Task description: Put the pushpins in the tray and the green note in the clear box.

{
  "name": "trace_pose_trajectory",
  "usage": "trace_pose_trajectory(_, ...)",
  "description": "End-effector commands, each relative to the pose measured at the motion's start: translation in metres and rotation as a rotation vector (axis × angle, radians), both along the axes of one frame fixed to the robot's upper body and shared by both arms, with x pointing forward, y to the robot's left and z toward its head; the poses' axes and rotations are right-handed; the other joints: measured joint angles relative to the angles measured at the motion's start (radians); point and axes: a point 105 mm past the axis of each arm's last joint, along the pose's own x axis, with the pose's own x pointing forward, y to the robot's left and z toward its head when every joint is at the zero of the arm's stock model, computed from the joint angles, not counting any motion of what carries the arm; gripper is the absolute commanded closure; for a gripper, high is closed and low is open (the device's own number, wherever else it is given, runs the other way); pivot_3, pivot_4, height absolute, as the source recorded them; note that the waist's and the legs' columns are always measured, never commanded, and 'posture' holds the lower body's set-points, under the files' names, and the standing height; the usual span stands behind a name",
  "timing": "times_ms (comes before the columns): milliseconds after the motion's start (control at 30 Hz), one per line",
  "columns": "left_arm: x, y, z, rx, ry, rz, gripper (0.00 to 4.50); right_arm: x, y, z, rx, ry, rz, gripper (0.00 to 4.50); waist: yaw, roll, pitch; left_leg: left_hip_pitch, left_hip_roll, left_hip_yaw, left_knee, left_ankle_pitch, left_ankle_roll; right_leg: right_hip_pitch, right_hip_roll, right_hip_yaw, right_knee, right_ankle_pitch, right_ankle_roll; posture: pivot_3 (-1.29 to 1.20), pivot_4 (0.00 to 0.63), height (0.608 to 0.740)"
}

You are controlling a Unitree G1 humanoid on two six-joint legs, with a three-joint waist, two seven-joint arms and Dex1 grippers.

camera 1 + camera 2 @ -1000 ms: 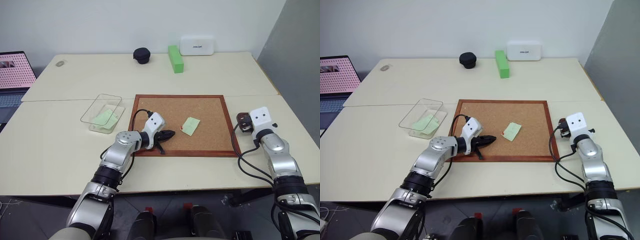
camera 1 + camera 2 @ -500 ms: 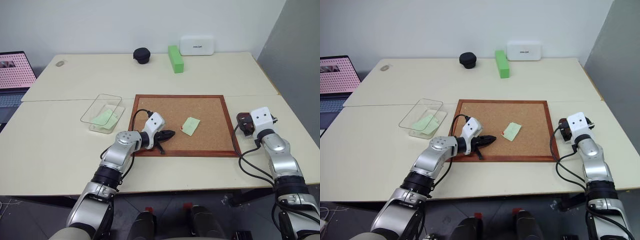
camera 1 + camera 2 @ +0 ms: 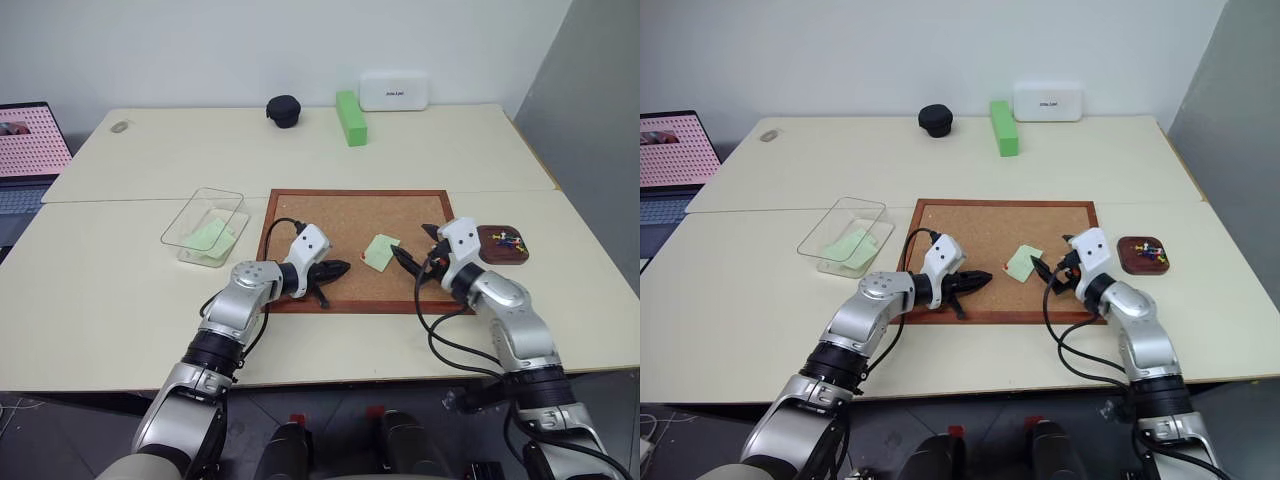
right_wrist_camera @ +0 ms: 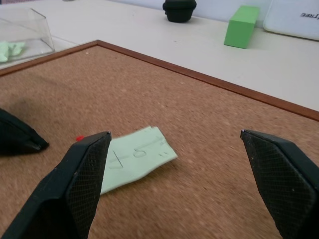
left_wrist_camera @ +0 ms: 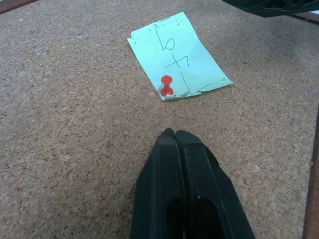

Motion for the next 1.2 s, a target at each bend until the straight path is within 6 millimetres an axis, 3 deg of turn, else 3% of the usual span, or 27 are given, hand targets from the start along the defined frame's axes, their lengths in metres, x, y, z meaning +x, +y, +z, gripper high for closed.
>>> trace_pose_trajectory(33,-0.008,0.006,-0.025,0.063,0.089,0.011,4.50,0.004,0.025,0.012,-0.007,-0.048,0.055,0.08,0.000,0.000,0.000,0.000,0.000,0.000,0.000,0.000,0.000,0.000,0.000,0.000,0.000,0.000,0.000,0.00,0.150,0.740)
trace_pose_trajectory(200,-0.007,0.008,-0.025,0.057,0.089,0.021,4.50,0.008,0.041,0.001,-0.024,-0.020,0.100,0.08,0.000,0.000,0.000,0.000,0.000,0.000,0.000,0.000,0.000,0.000,0.000,0.000,0.000,0.000,0.000,0.00,0.150,0.740)
trace_pose_trajectory(400,-0.009,0.012,-0.025,0.061,0.092,0.026,4.50,0.021,0.046,-0.011,-0.050,0.019,0.063,0.08,-0.004,0.000,0.000,0.000,0.000,0.000,0.000,0.000,0.000,0.000,0.000,0.000,0.000,0.000,0.000,0.00,0.150,0.740)
trace_pose_trajectory(533,-0.008,0.013,-0.024,0.063,0.089,0.032,4.50,0.021,0.049,-0.013,-0.053,0.026,0.081,0.69,-0.004,0.000,0.000,0.000,0.000,0.000,0.000,0.000,0.000,0.000,0.000,0.000,0.000,0.000,0.000,0.00,0.150,0.740)
trace_pose_trajectory(900,-0.007,0.012,-0.023,0.067,0.086,0.030,4.50,0.015,0.052,-0.022,-0.132,0.009,0.140,3.27,-0.006,0.000,0.000,0.000,0.000,0.000,0.000,0.000,0.000,0.000,0.000,0.000,0.000,0.000,0.000,0.00,0.150,0.740)
trace_pose_trajectory(967,-0.007,0.012,-0.023,0.066,0.086,0.028,4.50,0.015,0.052,-0.022,-0.132,0.009,0.140,3.56,-0.006,0.000,0.000,0.000,0.000,0.000,0.000,0.000,0.000,0.000,0.000,0.000,0.000,0.000,0.000,0.00,0.150,0.740)
trace_pose_trajectory(1000,-0.007,0.012,-0.023,0.066,0.086,0.028,4.50,0.015,0.052,-0.022,-0.132,0.008,0.139,3.93,-0.006,0.000,0.000,0.000,0.000,0.000,0.000,0.000,0.000,0.000,0.000,0.000,0.000,0.000,0.000,0.00,0.150,0.740)
trace_pose_trajectory(1133,-0.008,0.013,-0.025,0.070,0.088,0.025,4.50,0.017,0.051,-0.022,-0.133,0.011,0.128,4.49,-0.006,0.000,0.000,0.000,0.000,0.000,0.000,0.000,0.000,0.000,0.000,0.000,0.001,0.000,0.000,0.00,0.150,0.740)
trace_pose_trajectory(1200,-0.009,0.013,-0.025,0.071,0.090,0.026,4.50,0.018,0.050,-0.022,-0.129,0.011,0.123,4.49,-0.006,0.000,0.000,0.000,0.000,0.000,0.000,0.000,0.000,0.000,0.000,0.000,0.001,0.000,0.000,0.00,0.150,0.740)
